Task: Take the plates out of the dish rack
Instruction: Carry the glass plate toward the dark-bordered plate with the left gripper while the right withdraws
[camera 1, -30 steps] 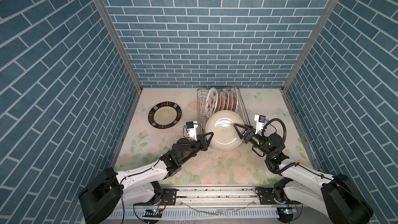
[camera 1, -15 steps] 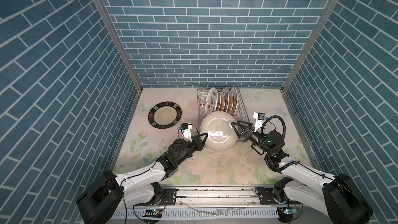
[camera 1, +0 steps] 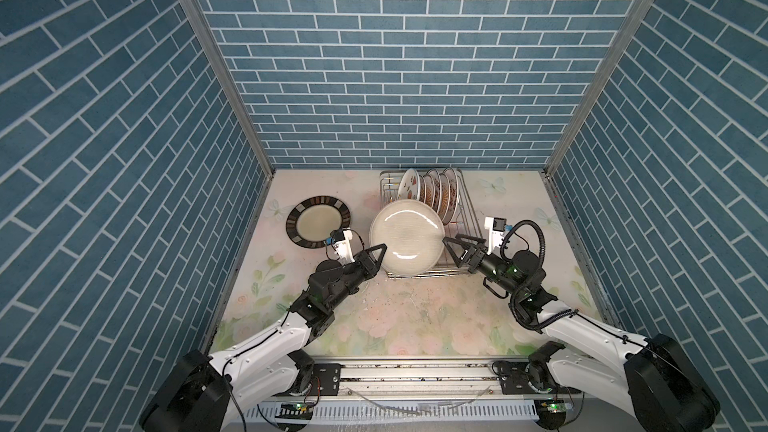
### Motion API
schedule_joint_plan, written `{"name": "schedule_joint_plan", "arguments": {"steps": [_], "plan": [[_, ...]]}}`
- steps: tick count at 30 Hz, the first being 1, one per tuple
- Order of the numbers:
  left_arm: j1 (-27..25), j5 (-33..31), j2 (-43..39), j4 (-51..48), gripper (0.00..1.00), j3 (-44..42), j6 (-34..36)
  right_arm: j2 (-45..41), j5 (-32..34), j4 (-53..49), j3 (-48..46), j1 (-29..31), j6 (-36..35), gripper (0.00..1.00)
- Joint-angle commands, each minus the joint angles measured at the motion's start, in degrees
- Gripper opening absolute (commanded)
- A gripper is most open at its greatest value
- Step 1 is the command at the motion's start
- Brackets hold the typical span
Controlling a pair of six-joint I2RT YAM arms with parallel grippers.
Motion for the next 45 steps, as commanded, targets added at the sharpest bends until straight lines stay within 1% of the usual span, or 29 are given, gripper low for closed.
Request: {"name": "schedule_joint_plan", "arguments": {"steps": [1,3,7,10,13,18,20,23,27,29,33,35,37,42,45], "plan": [[3.2,2.7,-2.9,7.2,0.0,1.7,-2.1,0.2,1.6,-2.3,4.0,2.9,-6.0,0.99],[4.9,3.1,-4.1,6.2,0.0,1.7,-3.9,0.2,3.3,-3.7,4.5,4.7,-9.0,0.99],[7.7,3.1,-7.3,1.3,0.0,2.7,-3.8,0.5,4.6,-7.2,6.4,7.4,-12.9,0.99],[11.2,3.9,-8.3,-0.3,0.0,2.7,-4.9,1.4,3.8,-7.9,7.3,8.6,-14.5,0.99],[15.1,6.1,-8.3,1.7,0.0,1.9,-7.4,2.6,3.8,-7.5,7.9,9.7,-15.7,0.99],[19.7,7.2,-9.0,-1.0,0.0,2.9,-8.2,5.2,3.7,-9.2,10.5,11.2,-17.1,0.99],[21.8,7.7,-8.7,-1.0,0.0,2.7,-9.0,6.7,4.9,-9.4,11.9,12.1,-17.4,0.99],[24.9,8.6,-7.7,-0.7,0.0,2.5,-10.7,8.7,8.8,-9.9,14.0,14.4,-19.0,0.99],[28.0,9.9,-6.3,-0.5,0.0,2.9,-11.8,12.1,13.3,-14.6,19.1,16.0,-20.3,0.99],[29.3,9.5,-5.9,-1.6,0.0,3.0,-11.9,14.3,17.3,-18.4,22.4,16.6,-20.4,0.99],[32.7,10.1,-3.9,-1.0,0.0,2.9,-13.1,19.1,21.1,-21.6,27.6,18.7,-23.6,0.99],[34.5,12.2,-2.3,1.0,0.0,3.6,-14.6,21.7,21.5,-23.7,30.6,19.3,-25.8,0.99],[36.0,13.4,-0.9,0.3,0.0,5.2,-14.9,24.6,21.5,-25.0,33.9,19.8,-26.3,0.99],[38.0,11.4,1.1,-2.4,0.0,6.2,-14.1,30.5,23.3,-25.9,40.3,21.9,-28.7,0.99],[39.8,11.7,2.5,-2.0,0.0,6.2,-14.5,34.0,24.2,-27.3,44.1,22.8,-29.8,0.99]]}}
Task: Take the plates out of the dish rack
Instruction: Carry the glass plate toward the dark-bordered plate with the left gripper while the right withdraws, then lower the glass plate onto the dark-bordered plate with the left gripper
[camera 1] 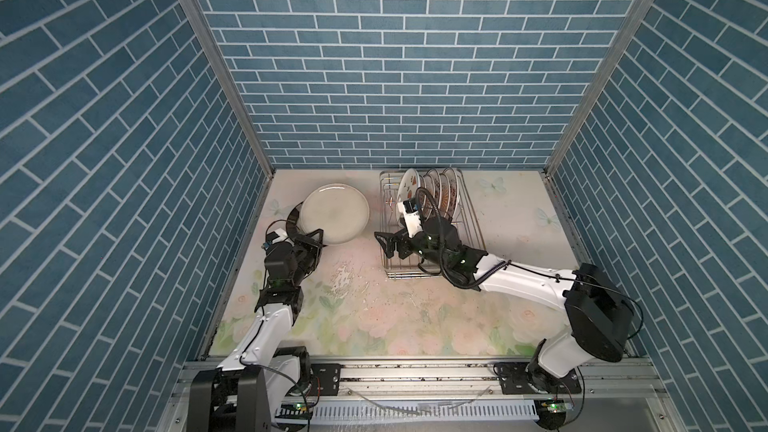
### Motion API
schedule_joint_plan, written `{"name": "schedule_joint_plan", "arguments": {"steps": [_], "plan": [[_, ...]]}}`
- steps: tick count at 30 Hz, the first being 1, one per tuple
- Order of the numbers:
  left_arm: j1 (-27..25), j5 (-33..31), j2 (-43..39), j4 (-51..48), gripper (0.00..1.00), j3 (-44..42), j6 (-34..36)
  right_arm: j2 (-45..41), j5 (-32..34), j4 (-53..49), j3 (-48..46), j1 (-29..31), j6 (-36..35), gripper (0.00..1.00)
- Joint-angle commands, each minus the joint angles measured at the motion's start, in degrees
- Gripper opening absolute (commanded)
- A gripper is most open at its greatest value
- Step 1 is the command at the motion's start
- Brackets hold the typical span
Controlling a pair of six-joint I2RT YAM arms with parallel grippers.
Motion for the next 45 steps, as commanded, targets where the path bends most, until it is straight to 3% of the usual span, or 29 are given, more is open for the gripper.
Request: {"name": "schedule_joint_plan", "arguments": {"steps": [1,5,14,18,21,45], "plan": [[2.1,0.9,0.3,7.9,0.0,3.5,-0.9,3.1,2.8,-2.6,5.6,1.0,-3.9,0.99],[2.9,-1.2,1.5,5.8,0.0,4.3,0.0,7.0,4.6,-3.9,9.4,1.5,-4.2,0.99],[4.0,-4.1,1.8,0.7,0.0,6.2,2.8,14.3,2.5,-4.2,16.0,1.8,-4.0,0.99],[5.2,-1.3,3.0,2.2,0.0,7.1,2.0,15.9,2.1,-2.8,16.8,1.8,-3.7,0.99],[5.3,-3.9,2.9,-2.0,0.0,8.6,3.9,17.3,0.5,-2.6,18.1,1.9,-3.8,0.99],[6.5,-5.5,19.0,-2.5,0.0,16.2,7.4,27.0,-2.2,-5.5,27.8,3.1,-4.6,0.99]]}}
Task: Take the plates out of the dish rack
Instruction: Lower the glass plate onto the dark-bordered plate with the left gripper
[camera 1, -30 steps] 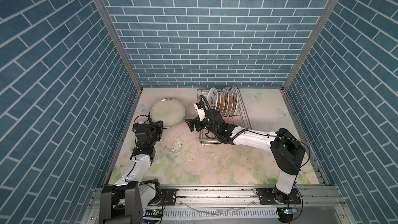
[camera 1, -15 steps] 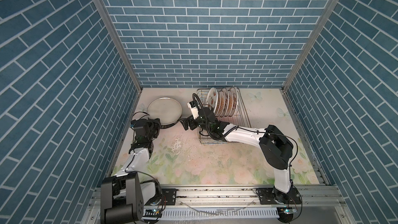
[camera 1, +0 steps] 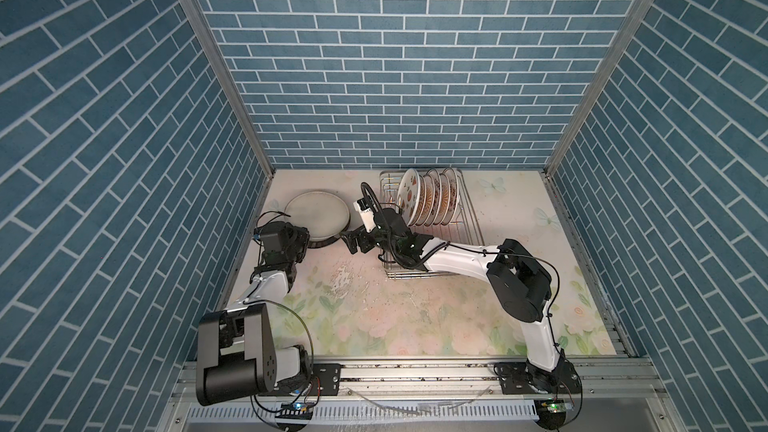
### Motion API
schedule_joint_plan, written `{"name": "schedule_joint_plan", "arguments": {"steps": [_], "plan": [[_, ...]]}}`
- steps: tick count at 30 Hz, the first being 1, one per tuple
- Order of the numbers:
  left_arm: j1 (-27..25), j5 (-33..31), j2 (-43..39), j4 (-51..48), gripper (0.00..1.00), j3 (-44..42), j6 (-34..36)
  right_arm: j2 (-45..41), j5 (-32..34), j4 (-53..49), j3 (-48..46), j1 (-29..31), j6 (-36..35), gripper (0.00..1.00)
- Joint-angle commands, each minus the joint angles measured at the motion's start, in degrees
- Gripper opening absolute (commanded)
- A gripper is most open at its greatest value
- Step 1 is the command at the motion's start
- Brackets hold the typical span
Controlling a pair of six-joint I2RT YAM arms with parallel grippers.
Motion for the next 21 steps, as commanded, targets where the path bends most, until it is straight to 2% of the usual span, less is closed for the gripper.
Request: {"name": "schedule_joint_plan", "arguments": {"steps": [1,21], "plan": [[0.4,0.6,1.5,7.6,0.0,3.7,0.8,1.4,-0.7,-0.1,2.4,0.4,-2.2,0.99],[0.4,0.5,10.8,8.8,0.0,7.0,1.8,2.0,0.1,0.3,1.7,0.5,-2.9,0.99]]}}
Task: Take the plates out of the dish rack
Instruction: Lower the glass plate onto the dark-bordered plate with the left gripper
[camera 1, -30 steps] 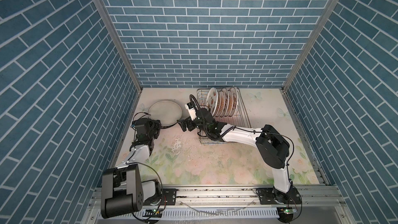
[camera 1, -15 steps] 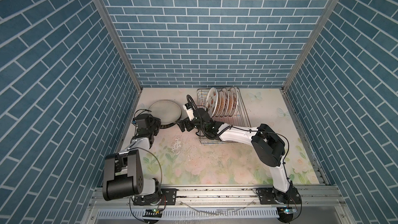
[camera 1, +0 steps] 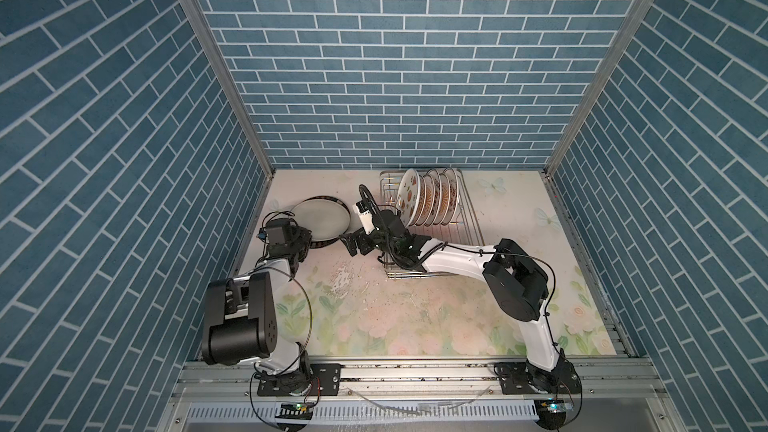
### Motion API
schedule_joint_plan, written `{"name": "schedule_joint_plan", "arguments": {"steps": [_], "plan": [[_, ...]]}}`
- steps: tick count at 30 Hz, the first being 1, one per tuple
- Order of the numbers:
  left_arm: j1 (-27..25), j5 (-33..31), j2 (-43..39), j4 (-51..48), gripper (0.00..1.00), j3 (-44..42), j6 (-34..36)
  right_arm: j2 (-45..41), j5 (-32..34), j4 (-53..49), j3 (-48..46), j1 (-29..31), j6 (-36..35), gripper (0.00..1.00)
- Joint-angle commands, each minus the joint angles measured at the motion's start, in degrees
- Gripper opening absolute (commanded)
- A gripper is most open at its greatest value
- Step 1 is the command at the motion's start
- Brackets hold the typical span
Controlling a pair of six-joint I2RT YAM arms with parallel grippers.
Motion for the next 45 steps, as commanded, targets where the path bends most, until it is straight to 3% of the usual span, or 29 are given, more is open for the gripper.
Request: {"name": "schedule_joint_plan", "arguments": {"steps": [1,15,23,30,33,34,42,44,45], "plan": [[0.3,1.0,0.3,8.0,0.0,3.4,0.5,0.7,0.3,0.6,1.5,0.3,-2.9,0.99],[0.4,0.1,3.8,5.5,0.01,3.9,2.5,0.6,0.1,1.0,0.8,0.3,-3.0,0.99],[0.7,-1.3,5.0,0.9,0.17,4.6,7.0,-0.3,0.0,1.8,-0.7,0.3,-3.0,0.99],[0.9,-0.9,8.6,2.0,0.2,5.0,6.9,-0.9,0.0,2.3,-1.7,0.3,-3.1,0.99],[1.1,-1.6,9.2,2.6,0.23,4.6,6.7,-1.0,0.0,2.3,-1.8,0.4,-3.2,0.99],[1.3,-1.5,9.5,2.6,0.29,4.7,6.7,-1.1,-0.1,2.4,-1.8,0.3,-3.1,0.99],[1.8,-1.9,10.1,2.5,0.37,4.5,7.1,-1.1,0.0,2.6,-2.1,0.3,-3.1,0.99],[1.8,-2.7,9.7,1.6,0.49,4.5,7.2,-1.1,-0.1,2.6,-2.0,0.3,-3.1,0.99],[1.8,-2.8,9.6,1.6,0.49,4.5,7.7,-1.0,-0.3,2.6,-2.0,0.3,-3.2,0.99]]}}
